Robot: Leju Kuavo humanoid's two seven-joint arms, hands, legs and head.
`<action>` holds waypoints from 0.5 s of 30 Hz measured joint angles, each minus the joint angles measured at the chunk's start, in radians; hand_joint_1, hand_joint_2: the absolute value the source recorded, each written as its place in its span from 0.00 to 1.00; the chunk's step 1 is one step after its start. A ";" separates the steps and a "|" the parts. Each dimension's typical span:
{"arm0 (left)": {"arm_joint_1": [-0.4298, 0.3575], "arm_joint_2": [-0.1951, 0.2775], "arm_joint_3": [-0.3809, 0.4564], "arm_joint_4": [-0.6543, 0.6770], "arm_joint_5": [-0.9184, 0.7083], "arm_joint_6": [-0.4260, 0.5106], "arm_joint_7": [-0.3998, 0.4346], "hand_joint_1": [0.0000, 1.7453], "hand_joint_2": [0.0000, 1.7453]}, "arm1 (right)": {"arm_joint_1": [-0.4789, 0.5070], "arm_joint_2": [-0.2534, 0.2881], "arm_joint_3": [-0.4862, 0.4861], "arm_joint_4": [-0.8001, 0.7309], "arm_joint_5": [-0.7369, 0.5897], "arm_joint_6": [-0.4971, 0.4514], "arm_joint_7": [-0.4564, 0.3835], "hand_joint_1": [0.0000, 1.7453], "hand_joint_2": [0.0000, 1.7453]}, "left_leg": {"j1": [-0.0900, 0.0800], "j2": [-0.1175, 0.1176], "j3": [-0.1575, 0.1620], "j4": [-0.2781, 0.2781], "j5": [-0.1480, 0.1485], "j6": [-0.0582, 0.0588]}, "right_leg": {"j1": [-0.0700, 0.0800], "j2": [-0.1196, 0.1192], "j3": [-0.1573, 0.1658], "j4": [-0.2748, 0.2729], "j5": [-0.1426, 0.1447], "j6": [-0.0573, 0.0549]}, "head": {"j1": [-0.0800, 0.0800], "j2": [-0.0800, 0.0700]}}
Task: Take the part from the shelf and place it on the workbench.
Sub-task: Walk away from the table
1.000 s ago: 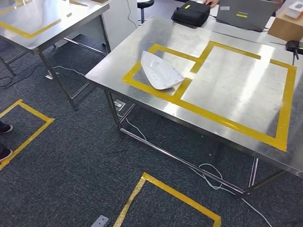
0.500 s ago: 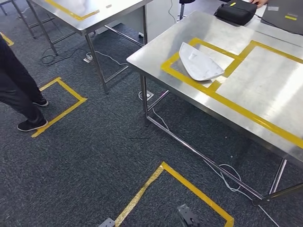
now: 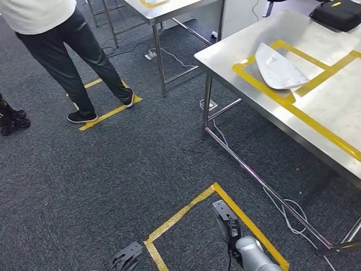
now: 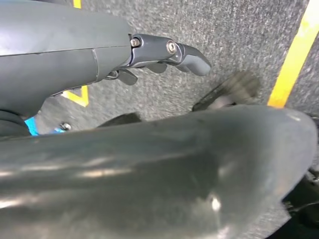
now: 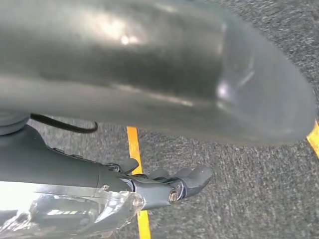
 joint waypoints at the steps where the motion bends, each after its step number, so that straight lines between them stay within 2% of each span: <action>1: -0.001 0.001 0.000 0.000 0.005 0.004 0.000 0.00 0.00 | -0.004 0.001 0.005 -0.001 -0.001 0.001 0.006 0.00 0.00 | -0.006 0.010 0.023 -0.042 -0.007 0.008 | 0.000 -0.013 -0.005 0.000 0.009 0.005 | 0.000 0.000; 3: 0.002 0.004 0.000 0.000 0.015 0.012 -0.002 0.00 0.00 | -0.009 0.006 0.017 -0.001 -0.002 0.001 0.017 0.00 0.00 | -0.011 -0.007 0.017 -0.065 0.003 0.026 | -0.004 -0.031 -0.013 -0.002 0.022 0.016 | 0.000 0.000; 4: 0.006 0.006 0.000 0.000 0.019 0.015 -0.003 0.00 0.00 | -0.011 0.009 0.022 -0.001 -0.002 0.001 0.022 0.00 0.00 | -0.010 -0.018 0.010 -0.068 0.012 0.033 | -0.008 -0.019 -0.019 0.005 0.012 0.021 | 0.000 0.000; 5: 0.007 0.009 0.001 0.000 0.023 0.018 -0.005 0.00 0.00 | -0.012 0.012 0.028 -0.001 -0.002 0.001 0.026 0.00 0.00 | -0.007 -0.029 0.002 -0.072 0.021 0.041 | -0.010 0.007 -0.030 0.029 -0.012 0.026 | 0.001 0.000; 7: 0.003 0.010 0.001 0.000 0.031 0.020 -0.007 0.00 0.00 | -0.013 0.014 0.038 -0.001 -0.002 0.001 0.032 0.00 0.00 | -0.003 -0.056 -0.020 -0.074 0.040 0.051 | -0.014 0.074 -0.068 0.140 -0.094 0.035 | 0.004 0.000; 8: 0.000 0.010 0.002 0.000 0.035 0.020 -0.009 0.00 0.00 | -0.014 0.014 0.042 -0.001 -0.002 0.001 0.034 0.00 0.00 | -0.002 -0.070 -0.032 -0.074 0.050 0.052 | -0.015 0.092 -0.089 0.210 -0.130 0.037 | 0.005 0.000; 9: -0.001 0.010 0.002 0.000 0.038 0.019 -0.010 0.00 0.00 | -0.014 0.014 0.046 -0.001 -0.002 0.001 0.036 0.00 0.00 | -0.001 -0.084 -0.043 -0.074 0.059 0.052 | -0.015 0.101 -0.101 0.263 -0.149 0.040 | 0.005 0.000; 10: -0.001 0.011 0.003 0.000 0.040 0.019 -0.010 0.00 0.00 | -0.015 0.014 0.050 -0.001 -0.002 0.001 0.038 0.00 0.00 | 0.000 -0.097 -0.053 -0.073 0.068 0.049 | -0.015 0.104 -0.097 0.286 -0.147 0.042 | 0.005 0.000; 11: -0.001 0.013 0.003 0.000 0.042 0.020 -0.010 0.00 0.00 | -0.016 0.015 0.053 -0.001 -0.002 0.001 0.040 0.00 0.00 | 0.002 -0.111 -0.062 -0.071 0.076 0.046 | -0.016 0.106 -0.076 0.271 -0.130 0.043 | 0.005 0.000; 12: -0.002 0.014 0.004 0.000 0.045 0.020 -0.008 0.00 0.00 | -0.019 0.016 0.055 -0.001 -0.002 0.001 0.042 0.00 0.00 | 0.005 -0.124 -0.071 -0.069 0.083 0.040 | -0.019 0.113 -0.035 0.220 -0.105 0.046 | 0.005 0.000; 14: -0.006 0.018 0.005 0.000 0.049 0.020 -0.001 0.00 0.00 | -0.028 0.021 0.063 -0.001 -0.003 0.002 0.044 0.00 0.00 | 0.010 -0.147 -0.088 -0.062 0.094 0.027 | -0.029 0.157 0.058 0.080 -0.087 0.051 | 0.005 0.000; 15: -0.009 0.020 0.006 0.000 0.052 0.020 0.003 0.00 0.00 | -0.032 0.025 0.067 -0.001 -0.003 0.003 0.046 0.00 0.00 | 0.011 -0.158 -0.096 -0.058 0.101 0.020 | -0.032 0.175 0.088 0.032 -0.089 0.051 | 0.006 0.000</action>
